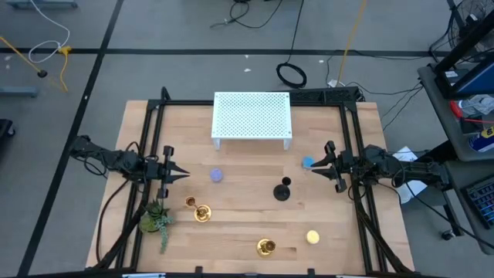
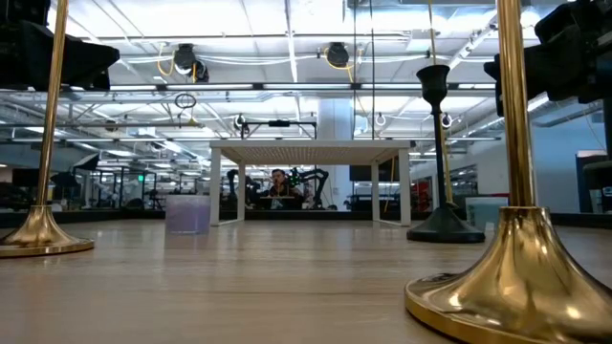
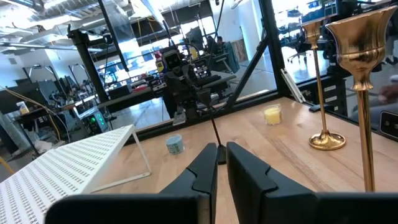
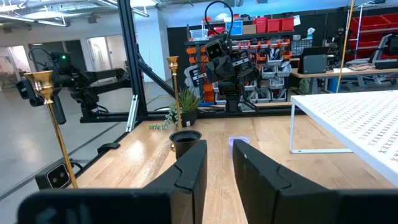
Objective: Pick & Place candle stick holders
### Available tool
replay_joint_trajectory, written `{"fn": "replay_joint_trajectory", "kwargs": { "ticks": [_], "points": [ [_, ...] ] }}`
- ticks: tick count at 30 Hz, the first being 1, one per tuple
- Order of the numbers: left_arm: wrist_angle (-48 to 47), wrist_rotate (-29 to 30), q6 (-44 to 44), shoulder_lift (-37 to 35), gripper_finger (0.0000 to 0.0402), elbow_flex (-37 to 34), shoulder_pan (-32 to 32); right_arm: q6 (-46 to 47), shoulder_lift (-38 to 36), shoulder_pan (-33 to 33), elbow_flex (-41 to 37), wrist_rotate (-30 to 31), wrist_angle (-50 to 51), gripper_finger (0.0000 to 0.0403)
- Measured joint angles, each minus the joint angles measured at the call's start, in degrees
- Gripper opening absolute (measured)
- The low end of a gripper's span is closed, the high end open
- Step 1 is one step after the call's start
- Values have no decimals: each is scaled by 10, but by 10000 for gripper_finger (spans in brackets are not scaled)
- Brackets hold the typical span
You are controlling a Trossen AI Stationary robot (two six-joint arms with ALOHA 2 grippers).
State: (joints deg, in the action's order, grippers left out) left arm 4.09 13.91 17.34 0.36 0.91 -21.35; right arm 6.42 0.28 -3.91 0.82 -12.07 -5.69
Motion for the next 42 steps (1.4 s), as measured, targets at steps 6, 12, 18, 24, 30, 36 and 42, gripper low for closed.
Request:
{"fn": "replay_joint_trajectory", "kwargs": {
  "ticks": [6, 12, 18, 24, 30, 36, 42],
  "points": [
    [0, 0, 0, 0, 42, 0, 0, 0, 0, 0, 0, 0, 0, 73],
    [0, 0, 0, 0, 42, 0, 0, 0, 0, 0, 0, 0, 0, 73],
    [0, 0, 0, 0, 42, 0, 0, 0, 0, 0, 0, 0, 0, 73],
    [0, 0, 0, 0, 42, 0, 0, 0, 0, 0, 0, 0, 0, 73],
    [0, 0, 0, 0, 42, 0, 0, 0, 0, 0, 0, 0, 0, 73],
    [0, 0, 0, 0, 42, 0, 0, 32, 0, 0, 0, 0, -1, 73],
    [8, 18, 2, 0, 42, 0, 0, 28, 0, 0, 0, 1, -8, 73]
  ]
}}
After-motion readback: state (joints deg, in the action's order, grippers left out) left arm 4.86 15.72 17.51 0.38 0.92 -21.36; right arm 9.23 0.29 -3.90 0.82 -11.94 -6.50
